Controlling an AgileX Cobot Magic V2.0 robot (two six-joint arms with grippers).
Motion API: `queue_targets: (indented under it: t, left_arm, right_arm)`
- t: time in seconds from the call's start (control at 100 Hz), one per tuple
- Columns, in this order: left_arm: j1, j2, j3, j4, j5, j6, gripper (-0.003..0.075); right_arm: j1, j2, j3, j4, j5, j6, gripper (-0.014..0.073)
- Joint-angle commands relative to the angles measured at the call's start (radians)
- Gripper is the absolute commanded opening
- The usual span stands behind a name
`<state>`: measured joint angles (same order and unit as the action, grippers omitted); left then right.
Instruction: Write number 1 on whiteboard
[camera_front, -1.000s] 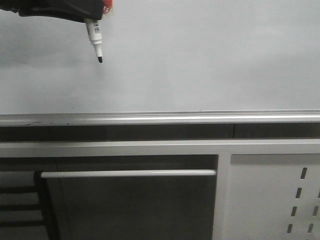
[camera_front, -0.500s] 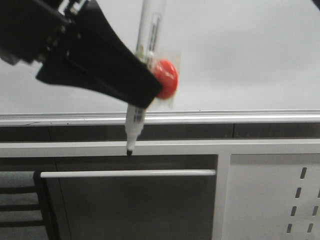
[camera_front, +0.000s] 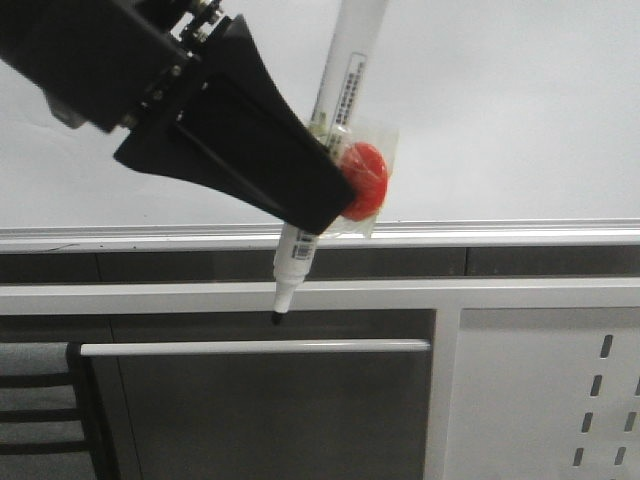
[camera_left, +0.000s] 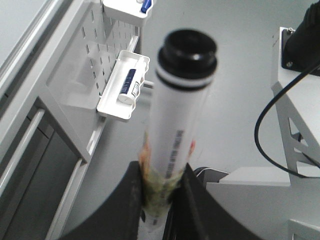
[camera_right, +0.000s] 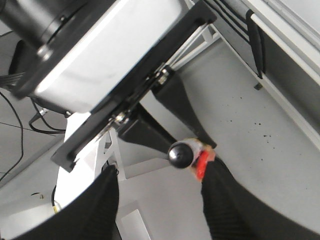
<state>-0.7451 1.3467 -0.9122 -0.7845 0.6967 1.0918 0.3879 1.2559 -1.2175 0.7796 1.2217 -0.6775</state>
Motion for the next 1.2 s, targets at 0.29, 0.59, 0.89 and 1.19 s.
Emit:
queue_targets:
  t: [0.29,0.59,0.89,1.19]
  left_arm:
    - [-0.011,-0.023,-0.034,-0.031,-0.008,-0.013,-0.002]
    - [-0.011,-0.023,-0.034,-0.031,-0.014,-0.013,-0.002]
    - [-0.011,-0.023,-0.034,-0.036,-0.047,-0.013,-0.002]
    - [-0.011,-0.025,-0.073,-0.032,-0.01,-0.032,0.013]
  right_arm:
    - [0.047,0.044,-0.038,0.035,-0.057,-0.004,0.0334]
    - [0.048,0.063,-0.038,0.037,-0.053,-0.004,0.0209]
    - [0.048,0.063,-0.038,0.037,-0.052,-0.004,-0.0071]
    - [0.048,0.06,-0.038,-0.007,-0.06,-0.004,-0.0061]
